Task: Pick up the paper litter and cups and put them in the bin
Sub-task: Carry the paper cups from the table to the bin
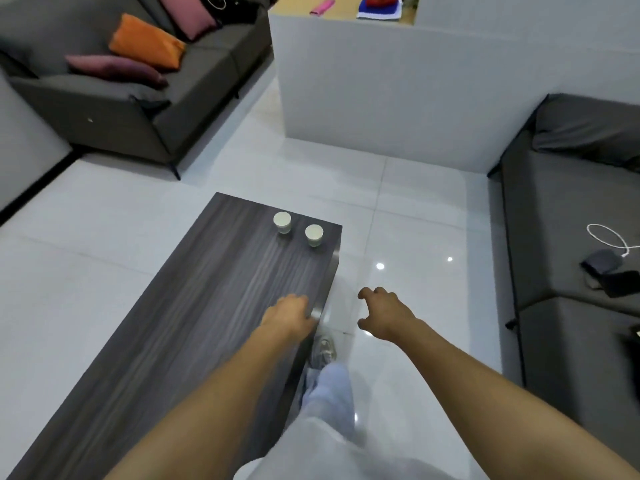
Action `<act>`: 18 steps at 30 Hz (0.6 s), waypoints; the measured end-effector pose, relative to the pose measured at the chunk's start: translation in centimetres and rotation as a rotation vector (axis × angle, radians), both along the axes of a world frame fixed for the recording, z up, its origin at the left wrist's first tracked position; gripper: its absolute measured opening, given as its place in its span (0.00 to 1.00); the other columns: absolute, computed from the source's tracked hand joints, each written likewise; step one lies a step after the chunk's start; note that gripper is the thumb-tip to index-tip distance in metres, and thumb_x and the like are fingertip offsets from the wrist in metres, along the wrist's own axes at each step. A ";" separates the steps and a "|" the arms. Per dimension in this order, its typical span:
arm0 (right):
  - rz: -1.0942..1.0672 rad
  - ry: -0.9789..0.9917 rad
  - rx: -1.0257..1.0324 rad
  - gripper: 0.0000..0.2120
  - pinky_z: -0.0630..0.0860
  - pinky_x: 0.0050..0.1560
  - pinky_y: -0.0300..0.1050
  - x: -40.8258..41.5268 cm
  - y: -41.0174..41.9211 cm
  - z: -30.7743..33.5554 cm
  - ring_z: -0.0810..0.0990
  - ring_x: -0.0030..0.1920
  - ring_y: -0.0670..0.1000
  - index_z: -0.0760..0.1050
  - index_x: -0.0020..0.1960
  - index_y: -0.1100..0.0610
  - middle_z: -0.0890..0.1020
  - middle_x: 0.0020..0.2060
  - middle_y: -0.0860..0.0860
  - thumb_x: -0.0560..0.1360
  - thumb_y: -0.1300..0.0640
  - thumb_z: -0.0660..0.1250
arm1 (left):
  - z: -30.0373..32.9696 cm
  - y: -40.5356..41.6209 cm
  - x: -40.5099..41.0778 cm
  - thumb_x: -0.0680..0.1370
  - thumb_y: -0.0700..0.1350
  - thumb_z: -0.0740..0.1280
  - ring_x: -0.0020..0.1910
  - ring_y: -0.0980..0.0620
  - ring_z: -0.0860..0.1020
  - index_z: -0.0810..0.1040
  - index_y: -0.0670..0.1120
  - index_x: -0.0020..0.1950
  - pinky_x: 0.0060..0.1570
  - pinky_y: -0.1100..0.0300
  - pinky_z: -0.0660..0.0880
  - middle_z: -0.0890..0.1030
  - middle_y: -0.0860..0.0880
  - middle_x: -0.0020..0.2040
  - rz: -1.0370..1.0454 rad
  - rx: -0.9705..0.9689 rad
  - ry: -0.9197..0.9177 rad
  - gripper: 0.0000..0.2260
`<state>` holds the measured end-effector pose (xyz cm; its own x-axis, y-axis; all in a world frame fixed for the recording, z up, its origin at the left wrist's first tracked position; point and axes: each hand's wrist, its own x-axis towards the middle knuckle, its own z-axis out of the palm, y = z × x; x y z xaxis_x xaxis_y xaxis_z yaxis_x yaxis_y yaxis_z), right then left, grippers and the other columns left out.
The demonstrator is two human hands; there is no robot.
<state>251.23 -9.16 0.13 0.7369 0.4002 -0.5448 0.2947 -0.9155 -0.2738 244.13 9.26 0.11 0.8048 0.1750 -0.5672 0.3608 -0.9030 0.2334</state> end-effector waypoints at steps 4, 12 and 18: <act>0.041 0.018 0.007 0.26 0.73 0.56 0.50 8.4 4.7 -1.4 0.68 0.63 0.57 0.62 0.72 0.53 0.69 0.64 0.55 0.75 0.54 0.65 | -1.5 4.4 8.2 0.81 0.50 0.59 0.61 0.44 0.72 0.70 0.42 0.65 0.59 0.50 0.72 0.71 0.44 0.64 0.052 -0.009 0.014 0.17; 0.113 0.081 -0.028 0.25 0.73 0.60 0.53 20.9 12.7 -3.1 0.69 0.64 0.58 0.63 0.71 0.54 0.69 0.65 0.55 0.76 0.53 0.64 | -2.5 11.4 20.9 0.80 0.50 0.59 0.61 0.45 0.72 0.70 0.42 0.64 0.59 0.50 0.72 0.72 0.44 0.63 0.102 -0.028 0.052 0.17; 0.197 0.125 -0.055 0.25 0.74 0.61 0.53 28.1 17.2 -5.8 0.71 0.61 0.57 0.63 0.71 0.53 0.72 0.63 0.55 0.75 0.55 0.65 | -5.1 15.4 26.7 0.80 0.52 0.59 0.62 0.45 0.71 0.71 0.44 0.64 0.60 0.50 0.72 0.73 0.45 0.63 0.185 -0.048 0.121 0.17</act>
<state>279.38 8.08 -5.66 0.5731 0.4964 -0.6520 0.4356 -0.8585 -0.2707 270.79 24.63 -4.96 0.6870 0.2840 -0.6689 0.5472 -0.8078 0.2191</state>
